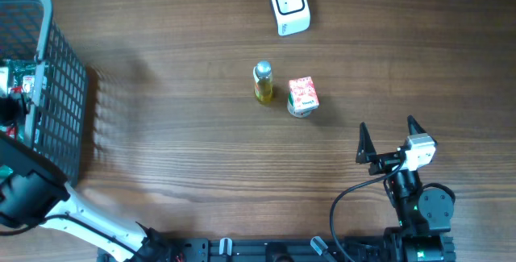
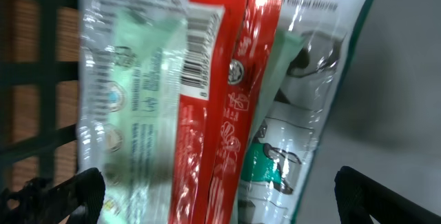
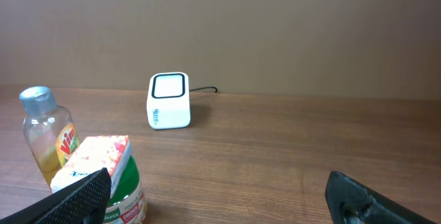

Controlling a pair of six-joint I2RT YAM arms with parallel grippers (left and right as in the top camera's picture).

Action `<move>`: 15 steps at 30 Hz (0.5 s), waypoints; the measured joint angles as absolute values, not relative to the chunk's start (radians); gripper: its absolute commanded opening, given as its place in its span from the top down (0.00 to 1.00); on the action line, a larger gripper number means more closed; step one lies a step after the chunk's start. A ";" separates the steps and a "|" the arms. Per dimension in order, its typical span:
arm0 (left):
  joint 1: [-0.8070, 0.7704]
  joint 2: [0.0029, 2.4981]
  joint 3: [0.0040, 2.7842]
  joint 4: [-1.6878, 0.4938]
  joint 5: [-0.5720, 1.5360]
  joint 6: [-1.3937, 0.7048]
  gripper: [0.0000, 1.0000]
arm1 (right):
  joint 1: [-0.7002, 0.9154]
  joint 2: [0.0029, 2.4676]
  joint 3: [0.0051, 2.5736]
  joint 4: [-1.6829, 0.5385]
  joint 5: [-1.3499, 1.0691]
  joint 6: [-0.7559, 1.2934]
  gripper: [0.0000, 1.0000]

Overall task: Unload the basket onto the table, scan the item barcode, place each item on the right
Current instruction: 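Reach the left gripper into the basket and grasp the glove pack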

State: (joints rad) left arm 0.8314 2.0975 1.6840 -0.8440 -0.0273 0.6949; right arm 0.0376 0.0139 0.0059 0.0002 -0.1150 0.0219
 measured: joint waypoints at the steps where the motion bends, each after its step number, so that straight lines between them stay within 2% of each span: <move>1: 0.838 2.112 1.684 -0.840 -0.023 0.716 0.00 | 0.038 0.014 0.006 0.000 -0.115 0.022 0.00; 8: 0.847 2.131 1.684 -0.749 -0.001 0.765 0.00 | 0.038 0.014 0.006 0.001 -0.115 0.022 0.00; 15: 0.847 2.175 1.684 -0.762 0.072 0.766 0.00 | 0.037 0.014 0.006 0.000 -0.115 0.022 0.00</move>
State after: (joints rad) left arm 0.8467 2.1750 1.6844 -0.7624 0.0715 0.7662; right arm 0.0372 0.0139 0.0059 0.0002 -0.1150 0.0219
